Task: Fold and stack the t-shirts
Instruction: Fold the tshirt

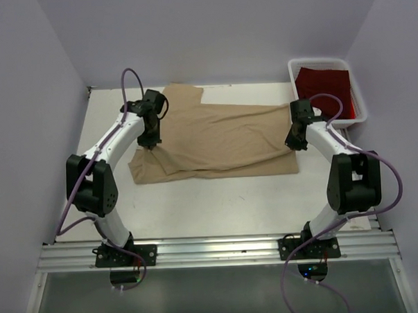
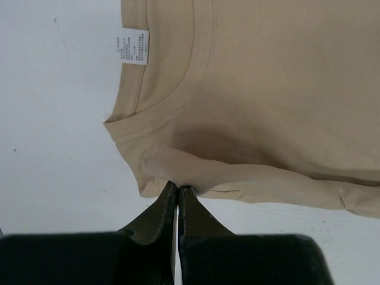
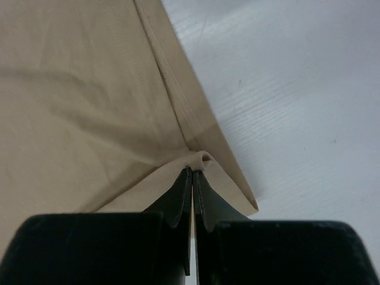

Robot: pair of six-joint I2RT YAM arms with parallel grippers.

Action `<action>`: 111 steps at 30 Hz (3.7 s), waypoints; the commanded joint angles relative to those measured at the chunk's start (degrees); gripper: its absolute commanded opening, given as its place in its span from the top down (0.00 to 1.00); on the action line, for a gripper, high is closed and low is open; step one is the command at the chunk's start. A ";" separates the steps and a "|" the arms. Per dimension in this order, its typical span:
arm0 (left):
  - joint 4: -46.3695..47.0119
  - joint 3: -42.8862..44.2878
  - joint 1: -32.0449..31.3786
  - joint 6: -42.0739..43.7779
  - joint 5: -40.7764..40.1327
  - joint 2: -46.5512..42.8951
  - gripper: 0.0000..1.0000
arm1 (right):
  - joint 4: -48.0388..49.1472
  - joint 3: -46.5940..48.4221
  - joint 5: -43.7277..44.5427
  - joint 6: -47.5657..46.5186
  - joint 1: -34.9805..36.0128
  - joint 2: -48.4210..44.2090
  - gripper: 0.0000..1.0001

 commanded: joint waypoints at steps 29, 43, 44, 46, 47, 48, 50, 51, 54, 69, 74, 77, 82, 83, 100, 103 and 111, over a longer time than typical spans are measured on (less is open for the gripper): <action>1.77 16.64 0.93 3.92 -6.36 14.23 1.00 | 2.40 7.74 3.52 0.44 -0.23 9.69 1.00; 3.35 18.39 1.45 4.45 -7.59 16.95 1.00 | 2.40 7.91 3.52 0.53 -0.23 10.57 1.00; 3.44 18.39 1.54 4.36 -7.59 17.30 1.00 | 2.40 7.83 3.43 0.61 -0.23 10.74 1.00; 3.97 18.57 2.07 4.10 -8.11 18.01 1.00 | 2.75 7.65 3.00 0.88 -0.23 10.92 1.00; 4.84 18.48 2.16 3.66 -8.29 18.18 1.00 | 2.84 7.56 2.82 0.88 -0.23 11.01 1.00; 5.54 18.31 2.24 3.66 -8.12 18.27 1.00 | 3.10 7.56 2.73 0.88 -0.23 10.84 1.00; 7.82 18.13 2.60 3.75 -7.77 18.27 1.00 | 3.19 7.56 2.82 0.97 -0.23 10.75 1.00; 8.53 18.13 2.60 3.92 -7.68 18.18 1.00 | 3.28 7.56 2.82 0.88 -0.23 10.66 1.00; 10.73 18.74 2.86 4.19 -6.98 18.36 0.94 | 3.28 7.56 2.64 0.97 -0.23 10.48 1.00; 25.84 -7.42 3.04 -3.37 6.02 -5.62 0.00 | 12.33 -1.05 -10.09 -5.36 2.48 -7.34 0.37; 34.72 -24.01 3.04 -7.59 15.08 -15.54 0.19 | 12.95 -2.55 -14.31 -7.91 9.85 -9.64 0.71; 40.85 -31.58 3.04 -9.34 18.24 -19.68 0.65 | 13.82 -0.53 -21.33 -7.56 14.16 -7.81 1.00; 45.18 -38.81 3.04 -12.42 16.67 -22.51 1.00 | 10.67 10.97 -29.87 -10.10 22.08 1.92 1.00; 46.50 -40.65 3.04 -12.60 14.84 -22.68 1.00 | 8.84 13.08 -31.27 -11.07 24.44 3.52 1.00; 52.57 -46.99 4.88 -15.94 8.49 -17.59 1.00 | -7.53 57.63 -29.53 -15.29 40.46 38.85 1.00; 53.80 -47.96 5.14 -15.85 8.93 -16.89 1.00 | -9.46 63.71 -28.47 -15.03 41.25 43.68 1.00; 54.77 -50.16 5.67 -15.59 9.81 -17.32 1.00 | -10.52 70.84 -25.93 -14.33 43.01 50.56 1.00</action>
